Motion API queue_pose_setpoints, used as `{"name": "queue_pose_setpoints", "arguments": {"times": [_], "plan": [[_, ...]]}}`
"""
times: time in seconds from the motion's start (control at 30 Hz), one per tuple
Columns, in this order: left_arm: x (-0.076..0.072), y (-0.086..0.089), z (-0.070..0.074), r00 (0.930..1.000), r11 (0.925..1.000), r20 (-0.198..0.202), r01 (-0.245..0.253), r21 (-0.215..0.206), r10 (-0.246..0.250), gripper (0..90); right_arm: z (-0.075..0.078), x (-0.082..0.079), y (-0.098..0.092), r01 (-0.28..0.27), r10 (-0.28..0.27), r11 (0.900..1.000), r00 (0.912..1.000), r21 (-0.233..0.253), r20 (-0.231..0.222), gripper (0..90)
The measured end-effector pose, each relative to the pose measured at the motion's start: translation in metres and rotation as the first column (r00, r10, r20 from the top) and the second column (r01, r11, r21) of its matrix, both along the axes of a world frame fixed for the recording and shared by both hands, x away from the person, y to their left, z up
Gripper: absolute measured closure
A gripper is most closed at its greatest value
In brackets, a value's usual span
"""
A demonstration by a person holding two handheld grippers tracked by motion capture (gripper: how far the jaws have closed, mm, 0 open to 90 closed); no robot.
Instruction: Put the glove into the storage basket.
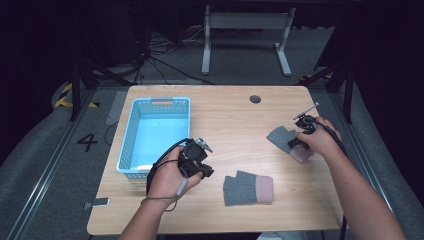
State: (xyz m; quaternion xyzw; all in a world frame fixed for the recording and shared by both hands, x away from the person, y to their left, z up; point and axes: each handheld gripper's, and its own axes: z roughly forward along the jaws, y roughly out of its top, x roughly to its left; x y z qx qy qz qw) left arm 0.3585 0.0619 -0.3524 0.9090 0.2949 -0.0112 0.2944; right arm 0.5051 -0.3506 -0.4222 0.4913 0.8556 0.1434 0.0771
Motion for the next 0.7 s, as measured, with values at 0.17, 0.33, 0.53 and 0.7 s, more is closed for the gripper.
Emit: {"name": "queue_pose_setpoints", "arguments": {"times": [0.17, 0.33, 0.53, 0.7], "plan": [[-0.0009, 0.0000, 0.0009, 1.0000, 1.0000, 0.003, 0.002, 0.000, -0.002, 83.2, 0.0003, 0.0019, 0.0001, 0.005, -0.005, 1.000, 0.9999, -0.002, -0.014, 56.4], [-0.0012, 0.0009, 0.0016, 1.0000, 1.0000, 0.005, -0.001, -0.001, 0.001, 83.3, 0.0013, 0.0035, 0.0023, -0.001, 0.000, 1.000, 0.9997, -0.029, -0.024, 62.1], [-0.0011, 0.0010, 0.0018, 1.0000, 1.0000, 0.006, 0.001, -0.002, -0.001, 83.4, 0.0018, 0.0041, 0.0048, -0.003, 0.001, 0.999, 0.9996, -0.041, -0.028, 69.0], [-0.0013, 0.0011, 0.0021, 1.0000, 1.0000, 0.007, 0.001, -0.002, -0.001, 83.4, 0.0018, 0.0039, 0.0052, -0.003, 0.002, 0.999, 0.9998, -0.044, -0.020, 76.2]]}}
